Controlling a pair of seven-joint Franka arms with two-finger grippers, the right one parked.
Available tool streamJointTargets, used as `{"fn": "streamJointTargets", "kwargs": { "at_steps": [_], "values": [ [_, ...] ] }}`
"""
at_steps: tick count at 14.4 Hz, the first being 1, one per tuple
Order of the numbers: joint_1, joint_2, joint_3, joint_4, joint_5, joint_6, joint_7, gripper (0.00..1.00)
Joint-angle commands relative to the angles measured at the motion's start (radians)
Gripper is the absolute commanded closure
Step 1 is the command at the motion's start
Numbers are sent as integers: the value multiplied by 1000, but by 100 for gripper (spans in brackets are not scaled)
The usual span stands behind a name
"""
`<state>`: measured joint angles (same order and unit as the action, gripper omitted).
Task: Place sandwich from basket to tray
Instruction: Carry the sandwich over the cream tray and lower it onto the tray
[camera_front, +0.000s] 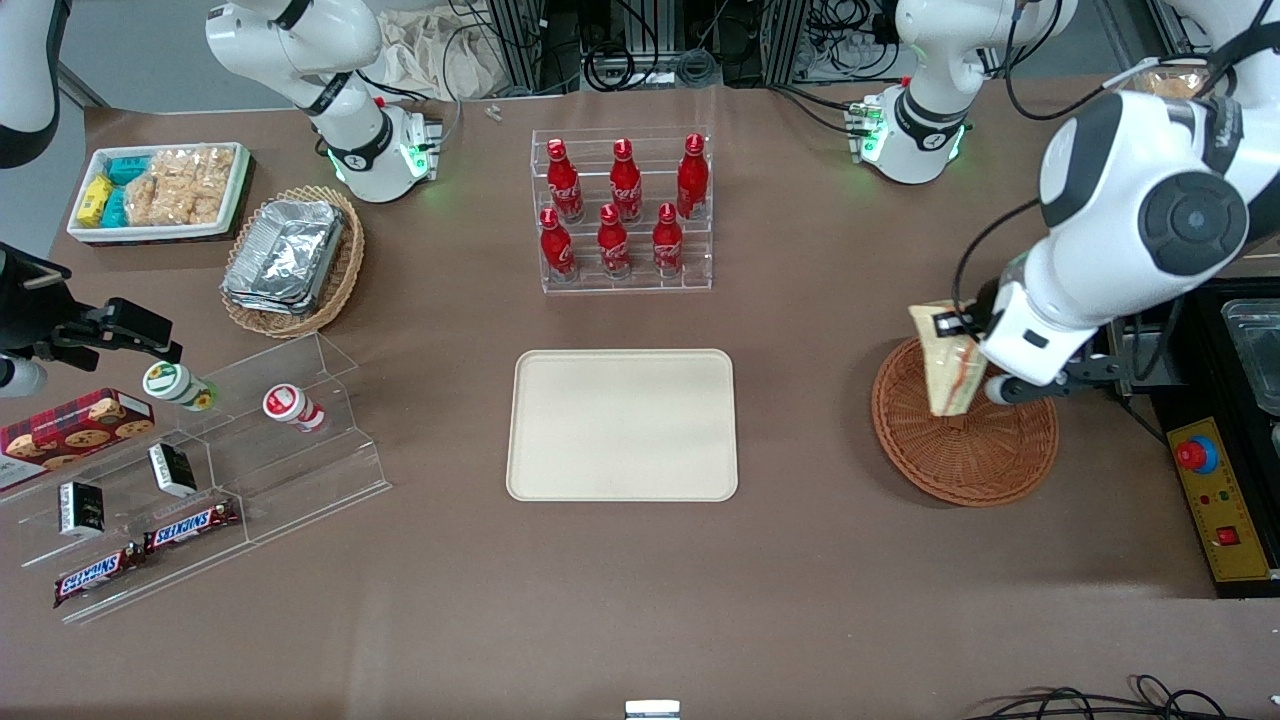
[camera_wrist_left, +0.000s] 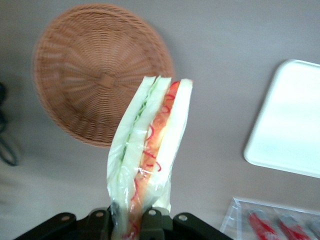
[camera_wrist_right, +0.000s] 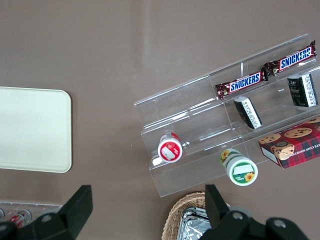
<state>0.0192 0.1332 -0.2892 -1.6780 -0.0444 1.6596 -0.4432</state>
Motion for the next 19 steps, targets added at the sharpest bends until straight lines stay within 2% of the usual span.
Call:
{"fn": "streamJointTargets", "kwargs": {
  "at_steps": [1, 3, 5, 7, 9, 11, 13, 15, 19],
  "values": [
    [4, 18, -69, 37, -57, 52, -23, 100],
    [2, 54, -146, 37, -49, 109, -72, 100],
    [-34, 107, -203, 47, 0, 172, -84, 100],
    [-97, 167, -203, 47, 84, 233, -129, 100],
    [-155, 221, -203, 49, 122, 282, -184, 100],
    [-200, 290, -203, 61, 171, 319, -325, 100],
    [-226, 334, -203, 52, 218, 376, -425, 100],
    [-248, 390, -203, 54, 230, 428, -471, 100],
    [-262, 482, -203, 58, 350, 453, -543, 100]
  ]
}}
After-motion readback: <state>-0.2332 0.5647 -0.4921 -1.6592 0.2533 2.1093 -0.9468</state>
